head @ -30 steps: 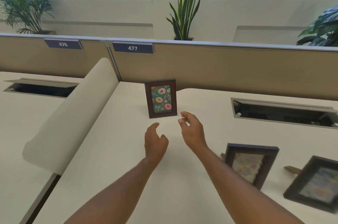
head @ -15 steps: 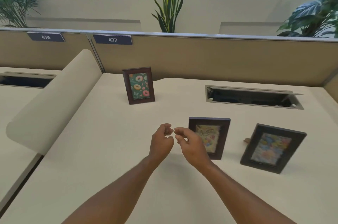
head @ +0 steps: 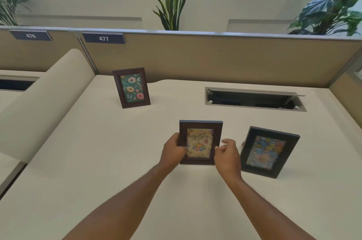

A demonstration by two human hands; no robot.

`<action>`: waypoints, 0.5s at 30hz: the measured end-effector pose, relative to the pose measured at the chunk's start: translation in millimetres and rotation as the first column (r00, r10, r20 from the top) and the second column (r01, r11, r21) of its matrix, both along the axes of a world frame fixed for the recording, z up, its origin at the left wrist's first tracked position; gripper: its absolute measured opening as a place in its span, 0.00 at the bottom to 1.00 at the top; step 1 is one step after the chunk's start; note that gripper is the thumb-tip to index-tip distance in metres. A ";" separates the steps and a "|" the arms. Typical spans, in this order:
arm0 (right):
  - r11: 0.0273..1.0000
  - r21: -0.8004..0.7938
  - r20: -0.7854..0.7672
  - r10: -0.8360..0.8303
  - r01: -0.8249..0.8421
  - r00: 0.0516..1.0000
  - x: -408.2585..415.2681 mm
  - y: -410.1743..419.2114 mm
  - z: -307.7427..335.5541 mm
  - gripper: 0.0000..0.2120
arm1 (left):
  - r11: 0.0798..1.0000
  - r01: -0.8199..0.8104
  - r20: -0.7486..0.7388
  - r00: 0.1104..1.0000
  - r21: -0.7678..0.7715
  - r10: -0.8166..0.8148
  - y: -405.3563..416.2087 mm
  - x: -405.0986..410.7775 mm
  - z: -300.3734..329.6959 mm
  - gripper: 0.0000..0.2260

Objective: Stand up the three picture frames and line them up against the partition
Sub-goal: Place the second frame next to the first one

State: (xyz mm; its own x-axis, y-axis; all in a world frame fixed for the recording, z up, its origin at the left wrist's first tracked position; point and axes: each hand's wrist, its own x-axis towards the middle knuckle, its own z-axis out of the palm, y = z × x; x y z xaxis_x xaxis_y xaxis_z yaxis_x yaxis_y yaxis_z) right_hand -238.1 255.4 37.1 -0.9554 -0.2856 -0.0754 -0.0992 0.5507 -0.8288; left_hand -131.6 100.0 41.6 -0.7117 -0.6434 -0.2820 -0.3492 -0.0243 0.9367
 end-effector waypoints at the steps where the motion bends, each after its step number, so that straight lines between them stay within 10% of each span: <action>1: 1.000 -0.017 0.020 0.001 -0.001 1.000 -3.0 -1.4 0.6 0.14 | 1.000 0.000 -0.005 1.000 0.016 0.000 0.2 -2.3 -0.3 0.20; 15: 0.962 -0.168 0.091 0.233 -0.216 0.968 -45.7 -53.9 4.8 0.08 | 0.986 -0.027 -0.073 0.997 0.165 0.040 -46.7 -31.3 13.6 0.20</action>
State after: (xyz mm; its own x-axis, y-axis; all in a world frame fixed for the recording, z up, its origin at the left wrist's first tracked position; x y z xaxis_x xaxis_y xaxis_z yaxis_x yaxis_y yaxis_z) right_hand -283.7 201.5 41.9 -0.8539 -0.5080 -0.1130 -0.1100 0.3883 -0.9149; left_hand -162.9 53.3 55.2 -0.7136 -0.6171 -0.3316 -0.2742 -0.1897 0.9428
